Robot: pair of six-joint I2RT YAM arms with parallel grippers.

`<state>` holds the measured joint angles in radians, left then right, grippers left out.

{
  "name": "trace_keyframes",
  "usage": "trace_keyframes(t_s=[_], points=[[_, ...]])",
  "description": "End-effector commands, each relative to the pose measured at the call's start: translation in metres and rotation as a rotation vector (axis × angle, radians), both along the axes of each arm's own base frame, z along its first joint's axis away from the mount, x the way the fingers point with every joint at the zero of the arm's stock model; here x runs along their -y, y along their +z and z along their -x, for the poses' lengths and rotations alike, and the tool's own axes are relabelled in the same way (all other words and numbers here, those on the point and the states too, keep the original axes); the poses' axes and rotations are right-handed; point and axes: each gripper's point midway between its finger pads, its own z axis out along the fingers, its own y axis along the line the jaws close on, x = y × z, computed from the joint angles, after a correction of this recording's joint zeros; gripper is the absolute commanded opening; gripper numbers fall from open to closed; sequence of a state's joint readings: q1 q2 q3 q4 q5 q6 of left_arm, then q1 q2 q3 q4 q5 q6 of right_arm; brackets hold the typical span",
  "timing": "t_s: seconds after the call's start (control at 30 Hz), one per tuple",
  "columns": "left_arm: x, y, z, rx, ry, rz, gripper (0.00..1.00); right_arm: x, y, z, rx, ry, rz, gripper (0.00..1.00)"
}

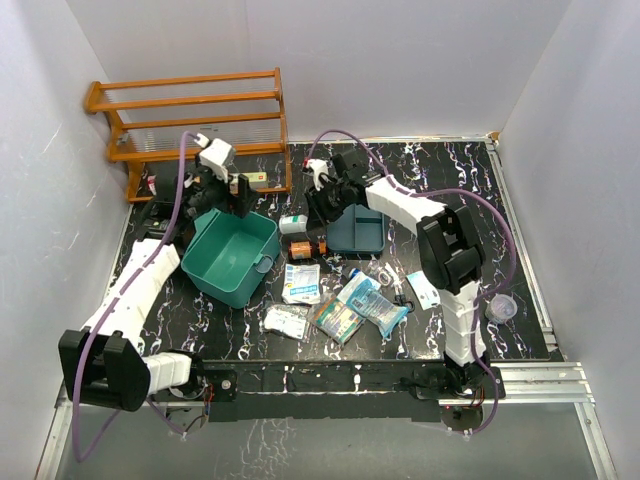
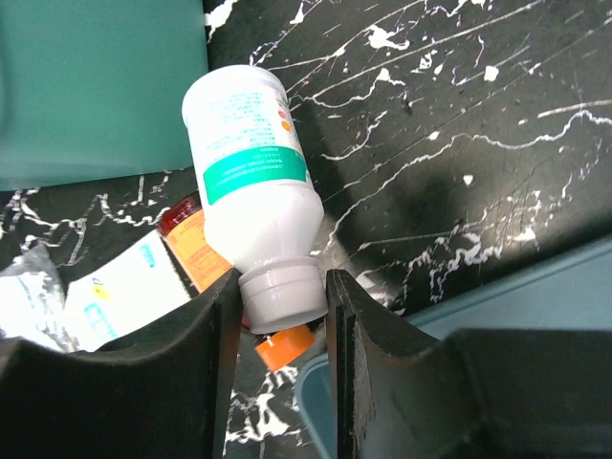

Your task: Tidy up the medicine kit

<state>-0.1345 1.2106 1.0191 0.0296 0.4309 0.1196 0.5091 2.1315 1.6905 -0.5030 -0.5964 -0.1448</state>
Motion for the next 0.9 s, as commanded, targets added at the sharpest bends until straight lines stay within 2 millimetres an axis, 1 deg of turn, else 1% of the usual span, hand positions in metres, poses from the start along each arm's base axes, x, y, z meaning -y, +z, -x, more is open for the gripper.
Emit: trace_keyframes(t_s=[0.0,0.1,0.17,0.23,0.33,0.53,0.6,0.67,0.73,0.77,0.87], points=[[0.033,0.001,0.010,0.055,-0.175,-0.056,0.80,0.000,0.051,0.007,0.009,-0.058,-0.075,0.00],[0.049,-0.009,0.018,0.036,-0.244,-0.063,0.80,0.003,0.062,0.014,-0.009,-0.085,-0.091,0.00],[0.056,-0.016,0.024,0.015,-0.276,-0.071,0.81,0.005,0.073,0.019,-0.004,-0.092,-0.104,0.00],[0.061,-0.022,0.028,-0.022,-0.299,-0.066,0.82,0.012,0.085,0.020,0.005,-0.116,-0.110,0.00],[0.072,-0.024,0.035,-0.039,-0.357,-0.049,0.83,0.019,0.101,0.029,0.001,-0.115,-0.128,0.00],[0.095,-0.035,0.049,-0.104,-0.489,-0.044,0.84,0.019,0.107,0.056,-0.077,-0.032,-0.152,0.00],[0.102,-0.041,0.055,-0.133,-0.537,-0.046,0.84,0.021,0.109,0.063,-0.089,-0.015,-0.154,0.00],[0.108,-0.040,0.059,-0.126,-0.564,-0.053,0.84,0.020,0.112,0.068,-0.091,0.006,-0.160,0.00],[0.112,-0.039,0.058,-0.104,-0.571,-0.063,0.84,0.020,0.115,0.072,-0.100,0.023,-0.165,0.00],[0.115,-0.046,0.056,-0.112,-0.577,-0.071,0.84,0.019,0.116,0.074,-0.107,0.034,-0.168,0.00],[0.125,-0.054,0.056,-0.098,-0.620,-0.111,0.82,0.017,0.118,0.079,-0.122,0.060,-0.171,0.00]])
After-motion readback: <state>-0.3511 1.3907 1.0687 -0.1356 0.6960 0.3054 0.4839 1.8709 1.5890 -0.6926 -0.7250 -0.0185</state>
